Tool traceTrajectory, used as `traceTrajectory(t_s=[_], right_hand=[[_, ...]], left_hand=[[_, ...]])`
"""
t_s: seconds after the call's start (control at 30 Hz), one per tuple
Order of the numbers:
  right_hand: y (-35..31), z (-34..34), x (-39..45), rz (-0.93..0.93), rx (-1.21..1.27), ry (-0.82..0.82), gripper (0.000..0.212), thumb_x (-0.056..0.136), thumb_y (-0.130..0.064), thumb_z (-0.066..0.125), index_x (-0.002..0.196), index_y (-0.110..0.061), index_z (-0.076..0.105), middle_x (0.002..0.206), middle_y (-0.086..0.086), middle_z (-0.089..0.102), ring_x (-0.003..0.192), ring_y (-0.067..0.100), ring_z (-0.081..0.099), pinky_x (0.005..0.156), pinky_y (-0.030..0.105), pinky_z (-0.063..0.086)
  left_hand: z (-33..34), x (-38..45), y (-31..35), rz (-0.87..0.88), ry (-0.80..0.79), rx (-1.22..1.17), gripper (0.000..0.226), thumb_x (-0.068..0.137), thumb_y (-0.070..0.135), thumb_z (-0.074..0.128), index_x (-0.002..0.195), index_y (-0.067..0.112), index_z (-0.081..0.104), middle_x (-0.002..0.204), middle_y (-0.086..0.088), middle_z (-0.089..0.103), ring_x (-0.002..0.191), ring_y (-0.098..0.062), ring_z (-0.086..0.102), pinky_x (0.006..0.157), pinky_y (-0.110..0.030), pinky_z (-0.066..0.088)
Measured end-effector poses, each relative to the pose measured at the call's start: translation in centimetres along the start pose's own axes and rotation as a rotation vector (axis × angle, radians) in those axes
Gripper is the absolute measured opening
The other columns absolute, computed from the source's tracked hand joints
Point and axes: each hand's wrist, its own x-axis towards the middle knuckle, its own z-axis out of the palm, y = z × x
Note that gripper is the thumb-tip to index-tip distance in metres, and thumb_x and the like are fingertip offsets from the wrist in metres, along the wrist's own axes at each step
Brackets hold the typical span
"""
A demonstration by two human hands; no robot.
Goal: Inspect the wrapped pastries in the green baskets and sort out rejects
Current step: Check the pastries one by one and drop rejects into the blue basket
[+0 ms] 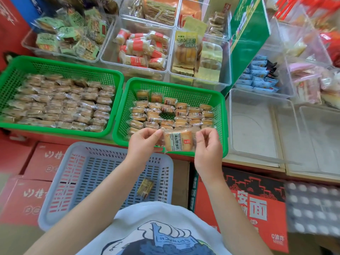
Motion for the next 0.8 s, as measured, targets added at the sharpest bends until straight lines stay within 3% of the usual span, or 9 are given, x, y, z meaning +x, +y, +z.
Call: traceTrajectory(t_s=[0.17,0.23,0.37,0.47,0.53,0.63,0.8], right_hand=[[0.6,-0.1,0.0,-0.014,-0.062,0.052,0.009,0.104,-0.015,0.047,0.095,-0.013,0.047,0.079,-0.01,0.052,0.069,-0.005,0.052,0.057,0.017,0.038],[0.8,-0.2,0.4,0.101,0.006,0.075,0.009,0.104,-0.019,0.047,0.096,-0.016,0.049,0.083,-0.005,0.059,0.07,-0.002,0.056,0.06,0.019,0.044],[0.9,-0.2,1.3,0.392,0.27,0.116,0.012,0.105,-0.027,0.048,0.094,-0.025,0.054,0.086,0.005,0.07,0.073,0.024,0.069,0.06,0.039,0.055],[0.8,0.1,1.6,0.497,0.439,0.133,0.013,0.106,-0.022,0.046,0.096,-0.018,0.052,0.077,0.004,0.066,0.054,0.013,0.06,0.041,0.026,0.042],[0.9,0.5,1.9,0.511,0.483,0.14,0.013,0.106,-0.021,0.047,0.095,-0.016,0.051,0.07,0.004,0.06,0.047,0.013,0.049,0.039,0.024,0.034],[1.2,1.2,2.4,0.52,0.536,0.154,0.011,0.105,-0.022,0.05,0.095,-0.017,0.052,0.066,0.002,0.057,0.046,0.014,0.043,0.04,0.024,0.033],[1.3,2.0,3.8,0.478,0.483,0.19,0.01,0.103,-0.023,0.053,0.094,-0.019,0.054,0.071,0.002,0.063,0.048,0.012,0.055,0.039,0.024,0.039]], left_hand=[[0.6,-0.6,0.0,-0.007,-0.169,0.047,0.015,0.104,0.019,0.053,0.098,0.006,0.059,0.09,-0.006,0.071,0.075,-0.013,0.07,0.066,-0.032,0.06],[0.8,-0.9,0.2,-0.038,-0.247,0.05,0.011,0.104,0.017,0.052,0.1,0.008,0.057,0.085,-0.001,0.071,0.072,-0.013,0.07,0.061,-0.028,0.059],[1.1,-1.4,0.4,-0.076,-0.338,0.073,0.021,0.105,0.019,0.049,0.092,0.007,0.059,0.077,-0.003,0.071,0.064,-0.021,0.07,0.058,-0.029,0.058],[1.2,-1.2,0.7,0.018,-0.322,0.146,0.024,0.106,0.016,0.048,0.089,0.003,0.059,0.075,-0.007,0.068,0.063,-0.022,0.068,0.057,-0.028,0.056],[1.3,-1.0,0.9,0.073,-0.32,0.14,0.024,0.106,0.014,0.045,0.09,0.003,0.058,0.072,-0.005,0.065,0.061,-0.019,0.066,0.056,-0.026,0.054],[1.4,-0.4,0.9,0.071,-0.308,0.057,0.024,0.107,0.013,0.044,0.087,0.005,0.055,0.068,-0.001,0.061,0.053,-0.015,0.059,0.053,-0.025,0.049],[1.2,1.3,0.6,-0.032,-0.327,-0.058,0.015,0.104,0.008,0.051,0.091,0.007,0.059,0.064,0.002,0.06,0.053,-0.013,0.054,0.055,-0.026,0.047]])
